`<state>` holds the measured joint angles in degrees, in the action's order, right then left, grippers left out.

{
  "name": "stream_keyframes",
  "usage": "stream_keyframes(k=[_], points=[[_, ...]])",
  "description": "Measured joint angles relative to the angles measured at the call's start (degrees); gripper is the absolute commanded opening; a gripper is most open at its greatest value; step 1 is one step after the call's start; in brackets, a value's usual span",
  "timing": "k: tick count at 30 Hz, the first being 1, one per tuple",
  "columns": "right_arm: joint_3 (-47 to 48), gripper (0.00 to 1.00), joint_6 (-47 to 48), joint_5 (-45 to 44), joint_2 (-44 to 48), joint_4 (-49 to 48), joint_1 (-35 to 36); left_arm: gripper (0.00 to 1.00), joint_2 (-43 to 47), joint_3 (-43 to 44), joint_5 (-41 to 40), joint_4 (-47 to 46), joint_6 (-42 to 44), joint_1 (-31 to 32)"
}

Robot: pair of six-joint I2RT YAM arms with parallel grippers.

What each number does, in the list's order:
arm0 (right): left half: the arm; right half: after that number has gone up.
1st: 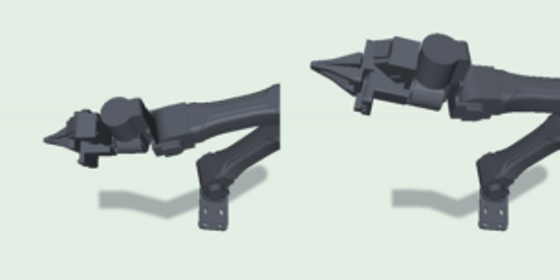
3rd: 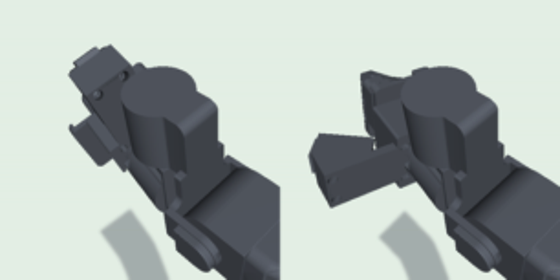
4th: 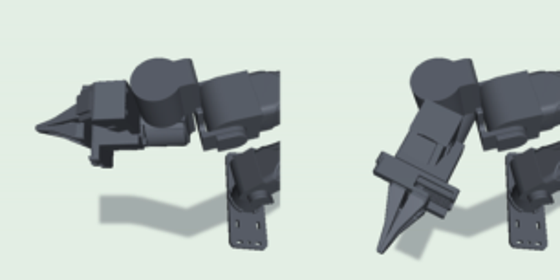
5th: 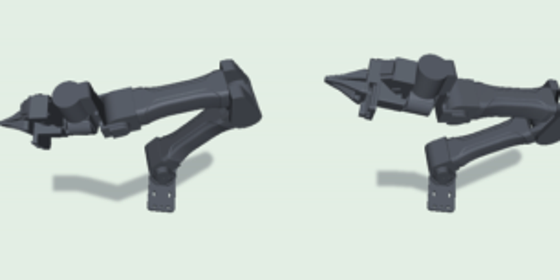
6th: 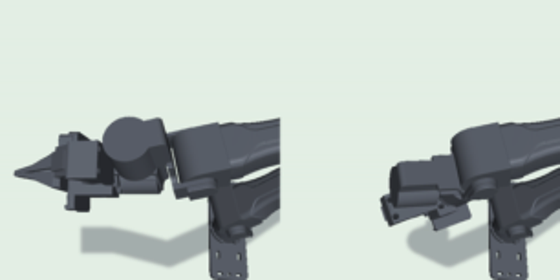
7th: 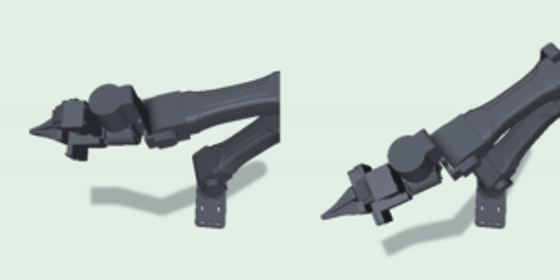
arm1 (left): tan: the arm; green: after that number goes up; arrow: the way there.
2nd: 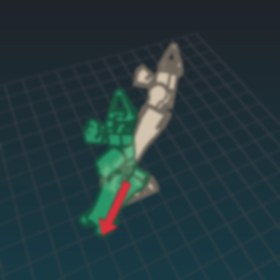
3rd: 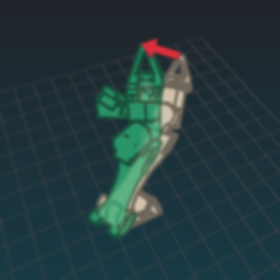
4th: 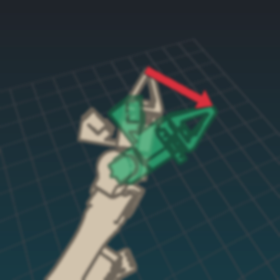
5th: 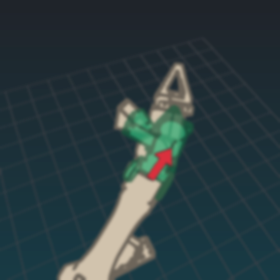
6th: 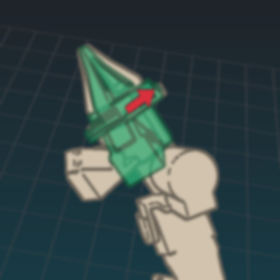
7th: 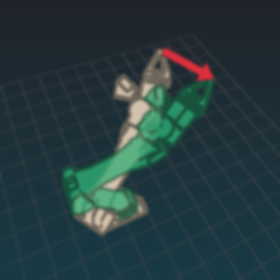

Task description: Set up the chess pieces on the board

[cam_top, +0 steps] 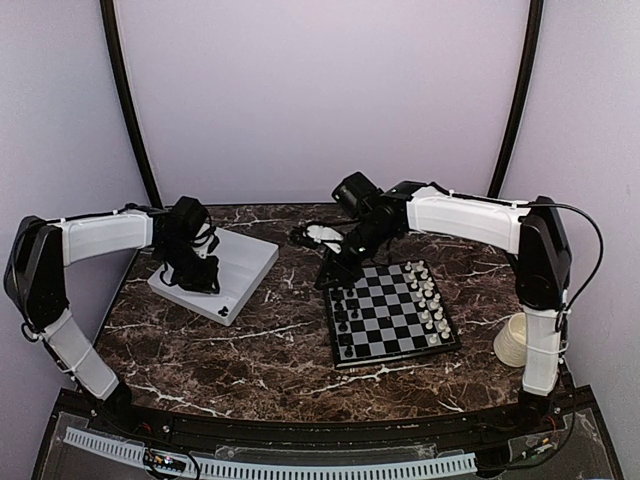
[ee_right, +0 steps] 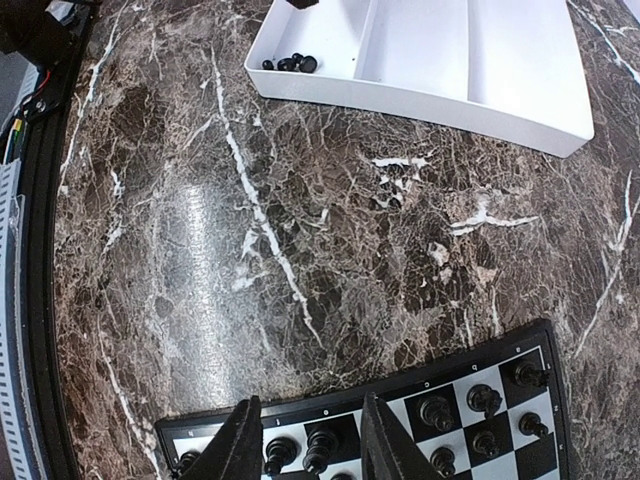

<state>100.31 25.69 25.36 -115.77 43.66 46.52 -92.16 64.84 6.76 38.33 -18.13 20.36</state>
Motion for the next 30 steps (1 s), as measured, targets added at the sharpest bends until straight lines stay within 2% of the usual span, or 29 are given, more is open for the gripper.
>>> stream_keyframes(k=[7, 14, 24, 30], points=[[-1.3, 0.35, 1.3, 0.1, 0.2, 0.2, 0.0, 0.29, -3.1, 0.2, -0.3, 0.8, 9.9, 0.4], [-1.9, 0.35, 1.7, 0.1, 0.2, 0.5, 0.0, 0.31, -8.6, 3.8, -0.4, 1.2, 16.1, 1.4], [-2.0, 0.35, 1.7, -0.1, 0.2, 0.5, 0.0, 0.39, -11.3, 4.5, -0.9, 2.3, 19.3, 2.1], [-2.0, 0.35, 1.7, -0.2, 0.2, 0.6, 0.0, 0.34, -12.5, 4.6, -1.9, 2.4, 19.8, 2.5]])
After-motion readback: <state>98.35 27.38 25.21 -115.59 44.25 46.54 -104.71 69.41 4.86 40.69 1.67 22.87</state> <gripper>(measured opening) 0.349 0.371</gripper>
